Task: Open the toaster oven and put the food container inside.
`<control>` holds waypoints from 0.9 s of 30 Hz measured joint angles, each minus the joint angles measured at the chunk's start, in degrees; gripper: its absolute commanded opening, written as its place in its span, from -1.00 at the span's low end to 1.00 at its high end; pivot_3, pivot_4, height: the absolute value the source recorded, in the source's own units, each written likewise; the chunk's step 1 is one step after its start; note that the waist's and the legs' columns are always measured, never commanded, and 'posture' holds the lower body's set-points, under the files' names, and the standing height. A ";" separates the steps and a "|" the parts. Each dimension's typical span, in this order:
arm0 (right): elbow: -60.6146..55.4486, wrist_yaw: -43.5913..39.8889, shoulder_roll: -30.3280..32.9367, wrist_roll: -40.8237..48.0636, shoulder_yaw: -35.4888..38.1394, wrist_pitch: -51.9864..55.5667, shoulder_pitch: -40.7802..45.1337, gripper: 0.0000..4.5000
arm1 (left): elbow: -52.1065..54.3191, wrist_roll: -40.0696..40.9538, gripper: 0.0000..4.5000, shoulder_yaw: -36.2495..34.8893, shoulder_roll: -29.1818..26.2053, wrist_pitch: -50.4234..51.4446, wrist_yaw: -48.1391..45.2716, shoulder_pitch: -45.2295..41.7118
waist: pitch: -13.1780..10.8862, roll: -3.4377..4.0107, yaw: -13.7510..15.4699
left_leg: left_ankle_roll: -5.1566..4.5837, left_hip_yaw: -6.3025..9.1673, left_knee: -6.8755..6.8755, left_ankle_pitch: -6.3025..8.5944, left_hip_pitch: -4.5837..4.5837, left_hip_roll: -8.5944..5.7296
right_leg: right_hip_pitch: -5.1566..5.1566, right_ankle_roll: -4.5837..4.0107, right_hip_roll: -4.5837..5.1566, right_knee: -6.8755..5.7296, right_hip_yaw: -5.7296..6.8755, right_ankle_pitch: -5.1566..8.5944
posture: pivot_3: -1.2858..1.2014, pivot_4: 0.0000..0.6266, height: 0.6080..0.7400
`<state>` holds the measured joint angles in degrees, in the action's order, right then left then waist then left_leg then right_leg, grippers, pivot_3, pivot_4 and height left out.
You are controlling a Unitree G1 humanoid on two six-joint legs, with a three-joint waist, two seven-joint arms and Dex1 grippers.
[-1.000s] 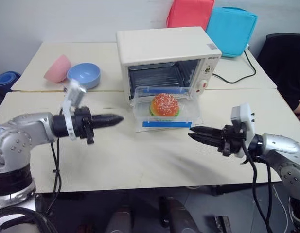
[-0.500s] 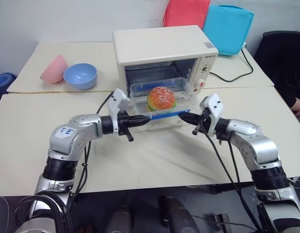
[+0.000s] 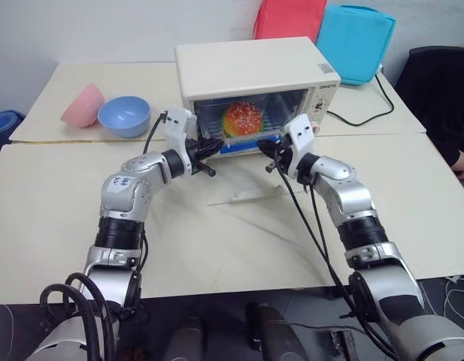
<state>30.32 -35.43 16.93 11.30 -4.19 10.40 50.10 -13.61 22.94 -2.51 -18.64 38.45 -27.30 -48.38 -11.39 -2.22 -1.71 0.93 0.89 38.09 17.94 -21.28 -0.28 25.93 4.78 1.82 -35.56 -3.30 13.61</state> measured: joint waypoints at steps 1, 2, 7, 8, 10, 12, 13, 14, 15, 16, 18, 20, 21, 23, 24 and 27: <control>0.77 0.02 -0.35 -0.17 0.03 -0.48 0.52 -0.99 | -0.77 -0.30 -1.00 -0.36 0.16 -0.51 0.53 -0.58 | 0.00 0.00 -0.01 | 0.00 0.00 -0.01 0.00 -0.04 0.00 | 0.04 0.00 0.00 0.02 0.00 0.00 | 0.03 -0.52 1.00; 1.22 0.02 -0.63 -0.42 0.08 -0.84 0.85 -0.99 | -1.17 -0.61 -1.00 -0.89 0.25 -1.15 1.07 -0.95 | 0.00 0.00 -0.07 | 0.00 -0.02 -0.02 0.00 -0.04 0.01 | 0.06 0.00 0.00 0.02 -0.01 0.00 | 0.03 -0.52 1.00; 0.32 -0.75 -0.56 -0.46 0.68 -1.28 0.19 -0.99 | -0.04 -0.10 -1.00 -1.90 -0.41 -0.97 0.03 -0.26 | 0.00 0.01 -0.13 | 0.01 -0.03 -0.07 0.00 -0.07 0.04 | 0.13 0.00 -0.03 0.01 -0.02 0.00 | 0.03 -0.52 1.00; -1.60 -1.51 -0.11 0.00 0.89 -0.65 -0.97 -0.99 | 1.71 0.71 -1.00 -1.96 -1.05 0.06 -1.05 0.89 | 0.00 0.01 -0.13 | 0.01 -0.03 -0.08 0.00 -0.08 0.05 | 0.13 0.00 -0.04 0.01 -0.02 0.00 | 0.03 -0.52 1.00; -7.32 -3.52 1.86 1.56 1.17 1.92 -4.45 -0.99 | 6.40 3.15 -1.00 -2.36 -3.64 2.85 -3.37 3.66 | 0.00 0.01 -0.11 | 0.02 -0.01 -0.08 0.01 -0.22 0.06 | 0.29 0.00 -0.03 -0.01 -0.04 0.00 | 0.03 -0.52 1.00; -15.13 -5.52 4.86 3.55 2.21 5.86 -9.50 -1.00 | 12.05 6.31 -0.92 -4.39 -7.86 6.08 -6.27 6.73 | 0.00 0.01 -0.09 | 0.02 -0.03 -0.07 0.01 -0.41 0.06 | 0.53 0.00 -0.03 -0.08 -0.08 0.00 | 0.03 -0.52 1.00; -18.89 -6.18 6.56 4.51 2.67 8.04 -12.12 -1.00 | 14.49 7.72 -0.84 -5.70 -10.19 7.53 -7.76 8.11 | 0.00 0.01 -0.09 | 0.02 -0.02 -0.07 0.01 -0.43 0.06 | 0.55 -0.01 -0.03 -0.08 -0.06 0.01 | 0.03 -0.52 1.00; -22.94 -6.85 8.44 5.71 3.26 10.30 -14.88 -1.00 | 17.00 9.25 -0.74 -7.22 -13.07 8.83 -9.39 9.62 | 0.00 0.01 -0.10 | 0.02 -0.02 -0.07 0.01 -0.43 0.08 | 0.57 -0.02 -0.04 -0.08 -0.06 0.02 | 0.03 -0.52 1.00; -26.61 -7.35 9.92 6.76 3.89 12.36 -17.31 -1.00 | 19.24 10.75 -0.63 -8.59 -15.68 9.74 -11.15 11.07 | 0.00 0.02 -0.14 | 0.02 -0.03 -0.07 0.01 -0.43 0.08 | 0.57 -0.03 -0.05 -0.09 -0.07 0.02 | 0.03 -0.52 1.00; -29.94 -7.70 11.13 7.84 4.65 14.20 -19.50 -1.00 | 21.21 12.07 -0.48 -9.75 -18.22 10.40 -13.10 12.37 | 0.00 0.02 -0.14 | 0.02 -0.02 -0.07 0.01 -0.43 0.08 | 0.57 -0.04 -0.05 -0.10 -0.06 0.03 | 0.03 -0.52 1.00; -37.33 -8.27 14.07 10.22 5.96 18.34 -24.62 -1.00 | 25.41 15.38 -0.20 -13.27 -24.44 11.46 -18.33 15.91 | 0.00 0.02 -0.12 | 0.03 -0.04 -0.06 0.00 -0.28 0.06 | 0.46 -0.09 -0.05 0.00 -0.07 0.06 | 0.03 -0.52 1.00; -41.75 -8.29 15.02 11.55 6.92 20.75 -28.05 -1.00 | 27.61 18.05 0.03 -15.70 -28.67 12.45 -22.35 18.50 | 0.00 0.01 -0.05 | 0.03 -0.05 -0.05 0.00 -0.15 0.04 | 0.33 -0.13 -0.05 0.02 -0.07 0.08 | 0.03 -0.52 1.00; -44.88 -7.77 15.39 12.43 7.36 22.39 -31.56 -1.00 | 29.16 19.39 0.15 -17.67 -33.34 12.94 -25.96 21.61 | 0.00 0.01 -0.12 | 0.02 -0.04 -0.06 0.00 0.09 0.08 | 0.08 -0.21 -0.13 0.04 -0.05 0.12 | 0.03 -0.52 1.00; -45.64 -6.45 15.35 12.66 7.43 23.88 -35.02 -1.00 | 29.63 19.69 0.40 -20.25 -37.81 12.77 -29.51 24.45 | -0.01 0.02 -0.11 | 0.02 -0.02 -0.07 0.00 0.49 0.11 | -0.32 -0.39 -0.20 0.14 0.00 0.24 | 0.03 -0.52 1.00; -45.57 -5.67 15.23 12.56 7.50 24.28 -36.16 -1.00 | 29.73 19.73 0.55 -21.18 -39.49 12.66 -30.87 25.60 | -0.02 0.03 -0.11 | 0.00 -0.06 -0.07 -0.01 0.63 0.13 | -0.48 -0.62 -0.26 0.24 -0.01 0.38 | 0.03 -0.52 1.00; -43.80 -3.83 13.95 11.49 7.29 23.56 -36.58 -1.00 | 30.03 19.62 0.92 -22.27 -41.74 10.17 -34.17 28.00 | -0.02 0.03 -0.11 | -0.06 -0.14 -0.07 -0.05 0.71 0.11 | -0.55 -0.71 -0.36 0.25 -0.06 0.44 | 0.03 -0.52 1.00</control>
<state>-13.48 -39.26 30.88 22.80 3.10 33.95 13.52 16.41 42.56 -24.78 -60.37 48.62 -61.47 -20.38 -11.41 -2.18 -1.83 0.86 0.75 38.02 17.89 -20.57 -0.17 25.38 4.08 1.46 -35.32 -3.35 14.06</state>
